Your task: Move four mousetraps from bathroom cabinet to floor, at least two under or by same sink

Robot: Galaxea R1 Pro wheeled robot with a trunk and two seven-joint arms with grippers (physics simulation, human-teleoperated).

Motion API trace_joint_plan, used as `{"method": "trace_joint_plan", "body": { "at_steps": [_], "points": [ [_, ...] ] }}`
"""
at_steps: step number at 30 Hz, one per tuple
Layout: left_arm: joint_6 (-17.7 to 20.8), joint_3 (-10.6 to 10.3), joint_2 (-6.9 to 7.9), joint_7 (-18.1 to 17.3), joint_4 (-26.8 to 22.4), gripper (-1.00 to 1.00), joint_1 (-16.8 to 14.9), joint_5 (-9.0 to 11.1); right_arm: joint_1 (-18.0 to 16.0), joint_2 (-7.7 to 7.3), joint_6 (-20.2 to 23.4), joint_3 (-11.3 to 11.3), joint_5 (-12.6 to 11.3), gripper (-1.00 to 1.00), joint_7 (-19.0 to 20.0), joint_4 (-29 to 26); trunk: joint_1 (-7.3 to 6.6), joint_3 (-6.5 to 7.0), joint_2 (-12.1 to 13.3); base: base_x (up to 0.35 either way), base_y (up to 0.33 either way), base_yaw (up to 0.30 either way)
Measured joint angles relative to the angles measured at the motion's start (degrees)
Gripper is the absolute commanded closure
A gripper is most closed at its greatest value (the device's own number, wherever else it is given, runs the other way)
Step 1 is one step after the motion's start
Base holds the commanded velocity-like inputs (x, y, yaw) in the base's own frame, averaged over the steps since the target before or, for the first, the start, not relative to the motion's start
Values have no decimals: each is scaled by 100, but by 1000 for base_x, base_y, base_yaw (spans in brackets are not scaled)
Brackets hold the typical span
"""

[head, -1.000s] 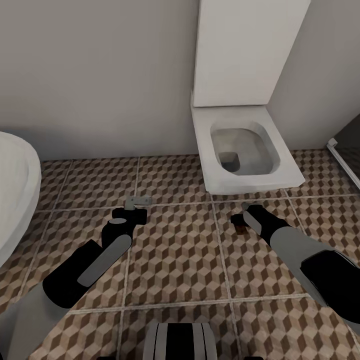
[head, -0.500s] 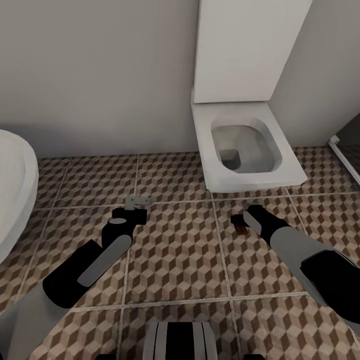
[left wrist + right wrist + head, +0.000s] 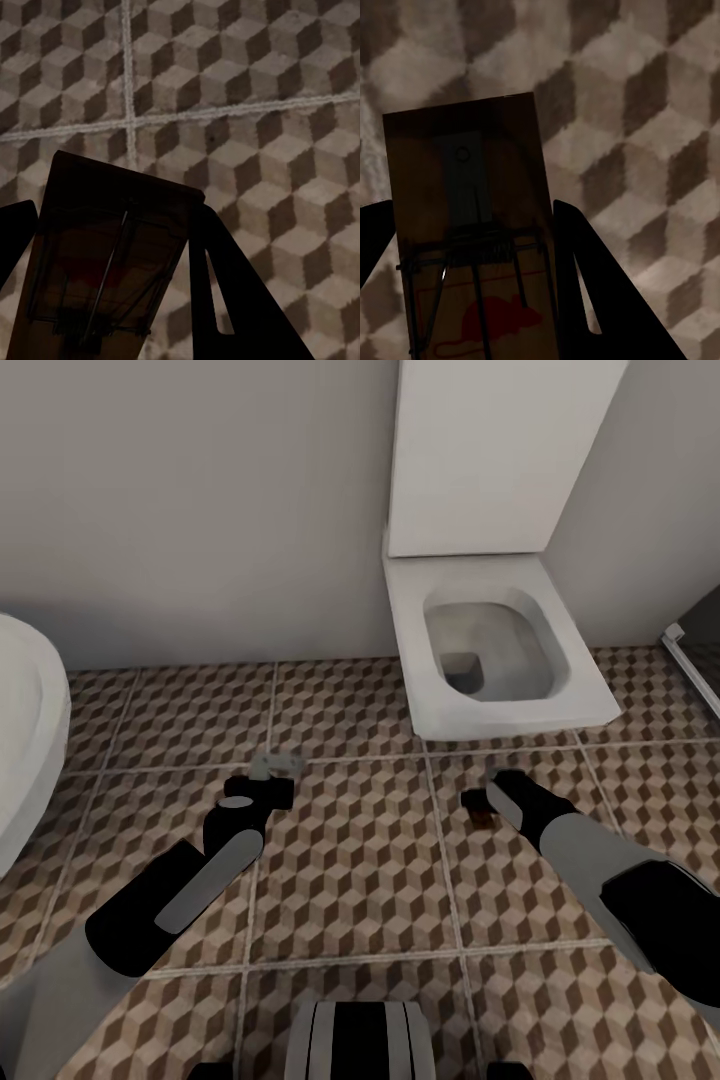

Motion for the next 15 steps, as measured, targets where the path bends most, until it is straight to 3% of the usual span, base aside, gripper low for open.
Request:
{"method": "trace_joint_plan", "body": {
  "at_steps": [3, 15],
  "points": [
    [0, 0, 0, 0, 1, 100, 0, 0, 0, -1, 0, 2, 0, 100, 0, 0, 8, -66, -4, 0, 0, 0],
    [0, 0, 0, 0, 1, 100, 0, -2, 0, -5, 0, 3, 1, 100, 0, 0, 7, -67, -4, 0, 0, 0]
  ]
}}
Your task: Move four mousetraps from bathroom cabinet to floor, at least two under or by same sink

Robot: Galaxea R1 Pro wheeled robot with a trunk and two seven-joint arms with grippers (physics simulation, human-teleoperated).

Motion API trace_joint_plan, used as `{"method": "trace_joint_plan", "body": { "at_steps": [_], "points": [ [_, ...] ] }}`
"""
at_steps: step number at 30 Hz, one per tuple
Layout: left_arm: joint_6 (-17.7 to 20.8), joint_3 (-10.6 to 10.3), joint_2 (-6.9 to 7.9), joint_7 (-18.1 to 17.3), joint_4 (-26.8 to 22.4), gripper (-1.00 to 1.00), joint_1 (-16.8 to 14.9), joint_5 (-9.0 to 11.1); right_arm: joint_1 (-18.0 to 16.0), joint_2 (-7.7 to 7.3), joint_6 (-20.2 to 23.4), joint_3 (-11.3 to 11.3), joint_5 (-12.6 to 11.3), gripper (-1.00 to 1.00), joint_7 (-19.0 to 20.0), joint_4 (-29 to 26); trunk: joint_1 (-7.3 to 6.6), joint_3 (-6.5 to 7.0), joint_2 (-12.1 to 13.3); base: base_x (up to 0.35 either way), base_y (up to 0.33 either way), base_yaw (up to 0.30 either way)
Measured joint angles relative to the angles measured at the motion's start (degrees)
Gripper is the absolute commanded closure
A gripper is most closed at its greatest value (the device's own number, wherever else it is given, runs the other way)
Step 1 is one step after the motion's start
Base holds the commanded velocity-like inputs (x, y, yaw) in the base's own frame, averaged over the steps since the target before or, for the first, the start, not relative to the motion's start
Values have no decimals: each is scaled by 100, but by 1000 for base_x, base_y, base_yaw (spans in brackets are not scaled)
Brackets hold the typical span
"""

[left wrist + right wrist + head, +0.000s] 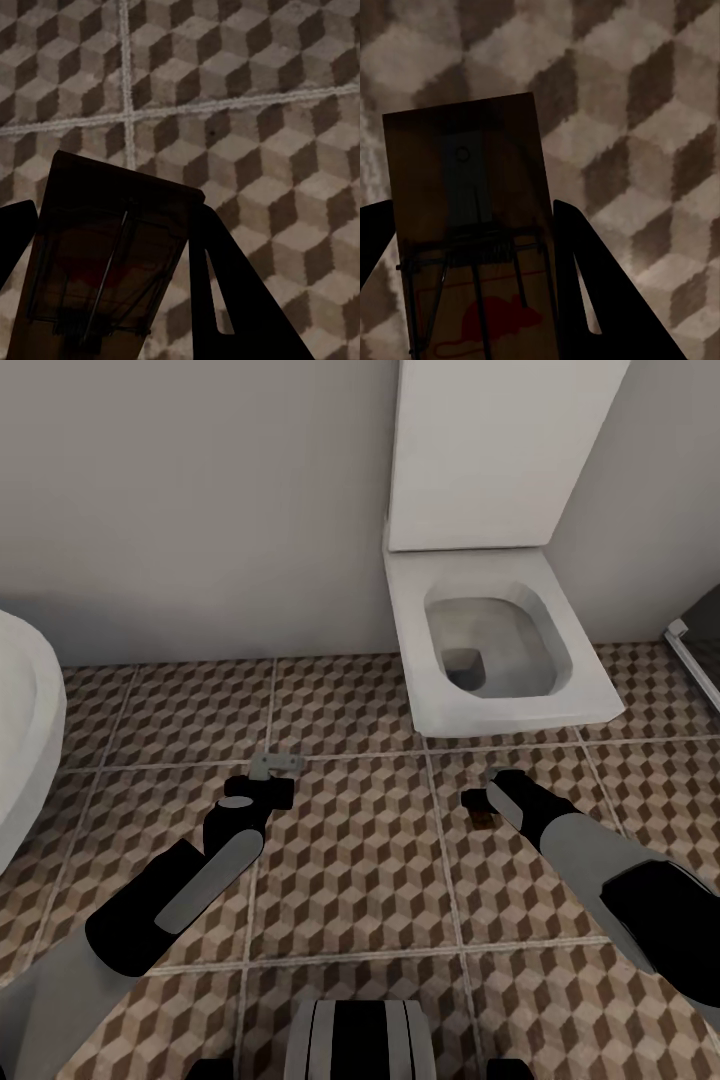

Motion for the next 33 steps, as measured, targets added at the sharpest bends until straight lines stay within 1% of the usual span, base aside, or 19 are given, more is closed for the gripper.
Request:
{"method": "trace_joint_plan", "body": {
  "at_steps": [8, 9, 16, 33],
  "points": [
    [0, 0, 0, 16, -1, 100, 0, 0, 1, -2, 0, 3, 0, 100, 0, 0, 0, 0, 0, 0, 0, 0],
    [0, 0, 0, 42, -1, 100, 0, 0, 1, -2, 0, 5, 0, -100, 0, 0, 0, 0, 0, 0, 0, 0],
    [-3, -1, 0, 145, 0, 100, 0, 1, 0, -2, -4, 8, -15, -100, -7, 0, 0, 0, 0, 0, 0, 0],
    [-3, -8, 0, 165, -5, 100, 0, 3, 0, -1, -4, 8, -15, -100, -7, 0, 0, 0, 0, -2, 0, 0]
  ]
}}
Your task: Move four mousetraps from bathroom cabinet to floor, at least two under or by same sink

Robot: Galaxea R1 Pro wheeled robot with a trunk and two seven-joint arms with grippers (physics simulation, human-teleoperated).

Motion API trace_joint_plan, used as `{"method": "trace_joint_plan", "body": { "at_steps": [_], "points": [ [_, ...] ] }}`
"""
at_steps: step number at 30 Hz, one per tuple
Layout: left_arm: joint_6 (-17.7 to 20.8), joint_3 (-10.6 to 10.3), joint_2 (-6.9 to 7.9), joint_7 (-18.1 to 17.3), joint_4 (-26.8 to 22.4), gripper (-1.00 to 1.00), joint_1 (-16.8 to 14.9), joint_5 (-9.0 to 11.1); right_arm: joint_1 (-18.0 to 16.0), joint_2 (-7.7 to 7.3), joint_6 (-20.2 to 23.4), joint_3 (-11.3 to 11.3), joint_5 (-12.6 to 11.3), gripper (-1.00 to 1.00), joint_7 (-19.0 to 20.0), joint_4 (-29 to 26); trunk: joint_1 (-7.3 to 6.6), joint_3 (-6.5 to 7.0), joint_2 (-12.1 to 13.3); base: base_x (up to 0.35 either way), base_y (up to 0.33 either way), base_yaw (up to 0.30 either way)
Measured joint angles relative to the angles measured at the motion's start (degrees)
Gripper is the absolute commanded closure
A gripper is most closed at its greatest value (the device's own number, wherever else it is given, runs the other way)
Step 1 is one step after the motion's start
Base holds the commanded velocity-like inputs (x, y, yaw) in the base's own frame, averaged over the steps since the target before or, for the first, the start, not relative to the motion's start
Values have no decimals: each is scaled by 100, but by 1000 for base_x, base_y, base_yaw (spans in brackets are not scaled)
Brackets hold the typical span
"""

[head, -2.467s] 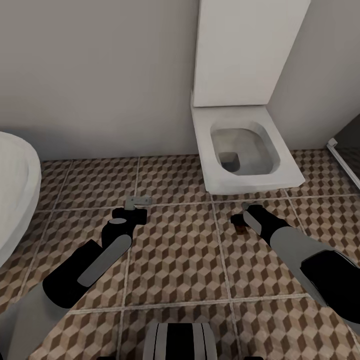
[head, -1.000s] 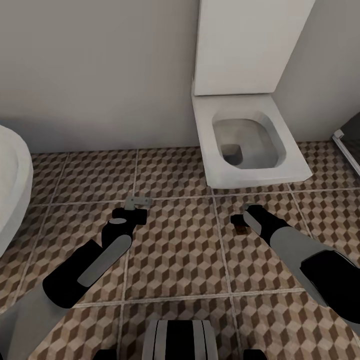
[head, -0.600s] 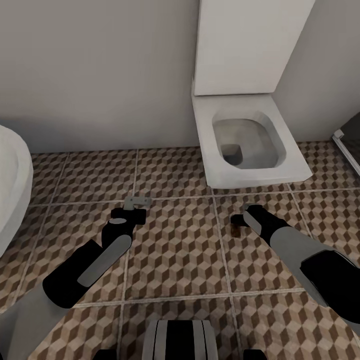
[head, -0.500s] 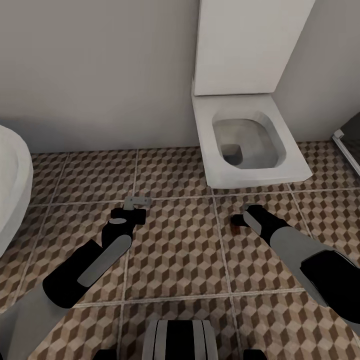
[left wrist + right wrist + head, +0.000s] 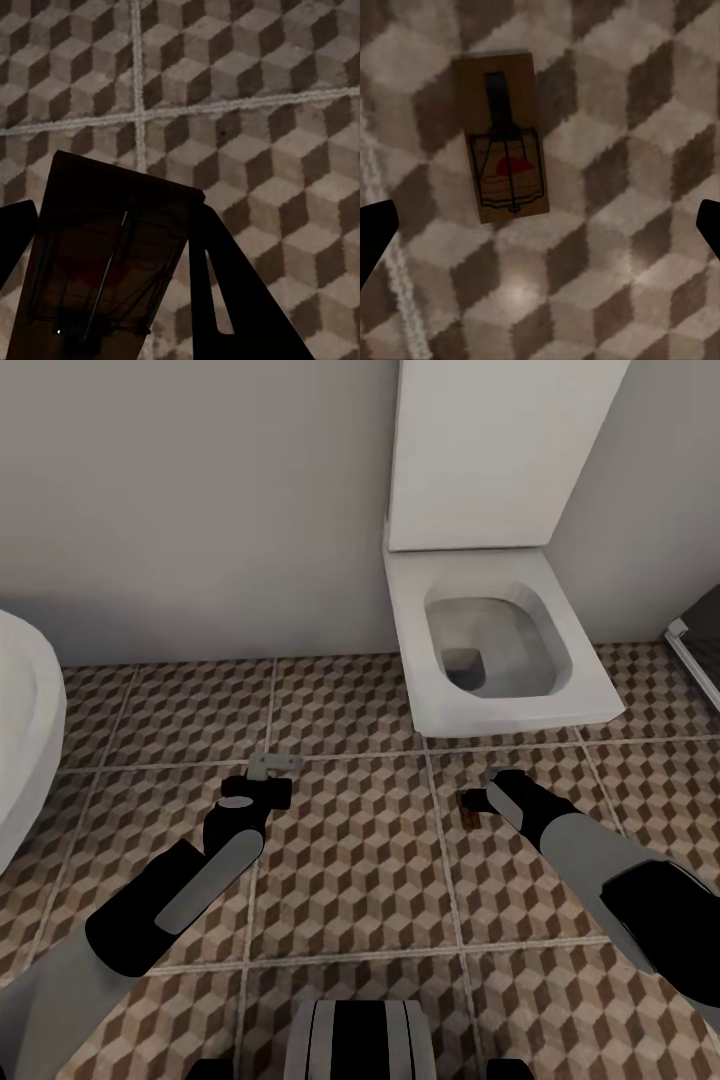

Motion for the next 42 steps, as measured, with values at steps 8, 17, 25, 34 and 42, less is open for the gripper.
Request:
{"method": "trace_joint_plan", "body": {
  "at_steps": [8, 17, 25, 34, 42],
  "points": [
    [0, 1, 0, 0, 4, 100, 0, -1, 2, 2, 0, 0, 0, -100, 0, 0, 1, 0, 0, -116, 0, 0],
    [0, -1, 0, 2, 5, 100, 0, 0, 1, 2, 7, 0, 0, -100, 0, 16, 2, 0, 0, -170, 0, 0],
    [0, -1, 0, 2, 5, 100, 0, -2, 0, -2, 8, 0, 0, -100, 0, 59, 1, 0, 0, -130, 0, 0],
    [0, -1, 0, 4, 11, 100, 0, -1, 3, -16, 7, 0, 0, -100, 0, 69, 0, 0, 0, -109, 0, 0],
    [0, -1, 0, 10, 13, 100, 0, -1, 6, -48, 4, 0, 1, -100, 0, 66, 0, 0, 0, -15, 0, 0]
  ]
}}
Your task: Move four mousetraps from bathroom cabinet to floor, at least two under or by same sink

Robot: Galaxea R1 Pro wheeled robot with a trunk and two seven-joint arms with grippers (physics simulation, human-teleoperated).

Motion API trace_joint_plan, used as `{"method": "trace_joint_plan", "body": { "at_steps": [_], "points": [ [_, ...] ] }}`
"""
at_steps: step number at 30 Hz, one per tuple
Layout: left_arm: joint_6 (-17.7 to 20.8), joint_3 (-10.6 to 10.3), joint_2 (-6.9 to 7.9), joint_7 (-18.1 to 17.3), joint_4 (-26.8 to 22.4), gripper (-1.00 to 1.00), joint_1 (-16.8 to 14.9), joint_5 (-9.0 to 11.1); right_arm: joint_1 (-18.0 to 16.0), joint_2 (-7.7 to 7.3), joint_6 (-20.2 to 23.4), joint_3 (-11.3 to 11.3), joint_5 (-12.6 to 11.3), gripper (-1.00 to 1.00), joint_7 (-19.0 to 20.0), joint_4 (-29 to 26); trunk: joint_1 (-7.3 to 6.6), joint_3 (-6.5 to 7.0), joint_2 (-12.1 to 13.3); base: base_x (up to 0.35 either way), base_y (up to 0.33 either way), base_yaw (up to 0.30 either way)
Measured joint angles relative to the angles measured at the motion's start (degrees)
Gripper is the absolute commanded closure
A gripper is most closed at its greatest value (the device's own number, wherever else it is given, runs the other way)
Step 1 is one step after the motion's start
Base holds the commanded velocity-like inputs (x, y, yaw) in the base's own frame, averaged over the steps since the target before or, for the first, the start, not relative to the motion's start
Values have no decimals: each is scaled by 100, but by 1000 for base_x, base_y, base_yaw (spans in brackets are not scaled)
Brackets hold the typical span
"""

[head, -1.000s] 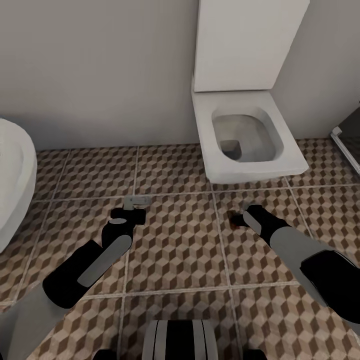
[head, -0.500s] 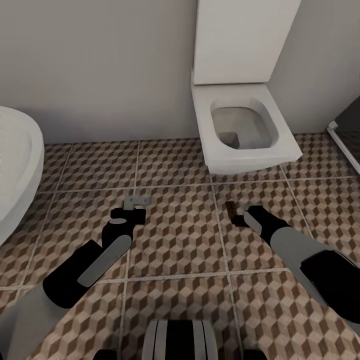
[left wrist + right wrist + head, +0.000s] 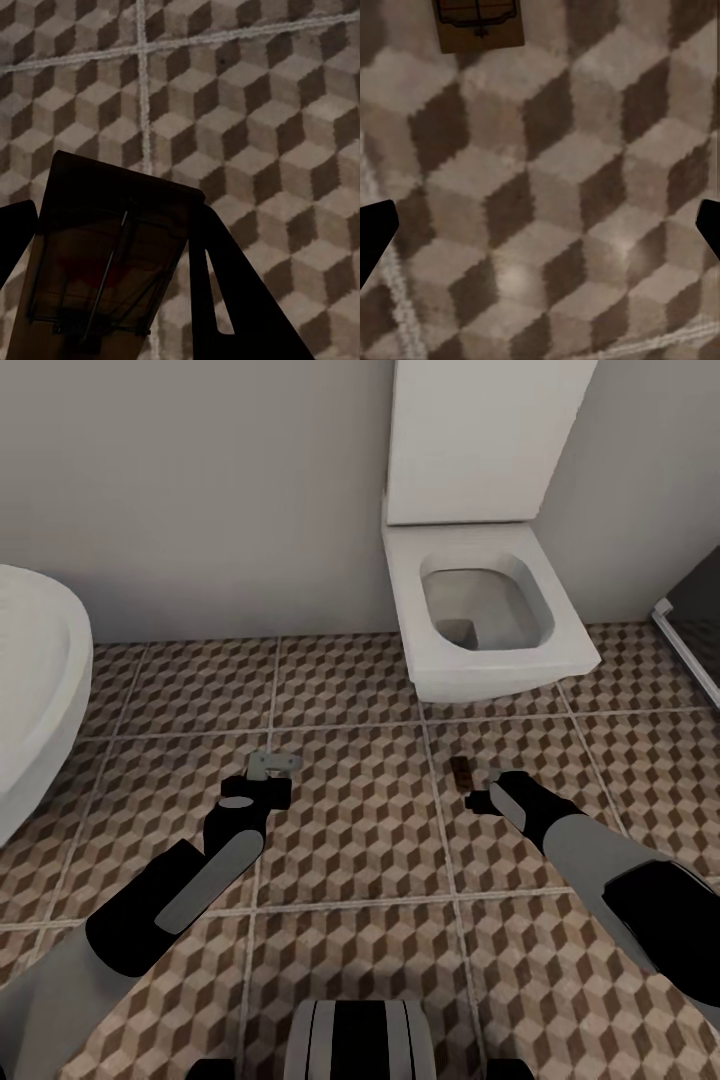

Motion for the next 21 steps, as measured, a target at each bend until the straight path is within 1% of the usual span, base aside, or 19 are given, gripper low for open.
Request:
{"method": "trace_joint_plan", "body": {
  "at_steps": [5, 9, 11, 12, 15, 21],
  "points": [
    [0, 0, -5, 1, 0, 100, 0, 0, 2, -45, 3, -5, 0, -100, 13, -10, 1, 0, 0, -66, 0, 0],
    [0, 0, -21, 1, 3, 100, 0, 0, 2, -76, 4, -10, -2, -100, 115, -46, 1, 0, 0, -76, 0, 0],
    [0, 0, -26, 4, 5, 100, 0, 0, 6, -110, 6, -15, -10, -100, 224, -66, 0, 0, 0, -36, 0, 0],
    [0, 0, -29, 6, 7, 100, 0, 0, 8, -159, 17, -20, -15, -100, 376, -83, 0, 0, 0, -22, 0, 0],
    [0, 0, -32, 8, 8, 100, 0, 0, 11, -238, 35, -26, -18, -100, 682, -105, 0, 0, 0, -13, 0, 0],
    [0, 0, -34, 10, 9, 100, 0, 0, 13, -335, 52, -37, -20, -100, 864, -144, 0, 0, 0, -5, 0, 0]
  ]
}}
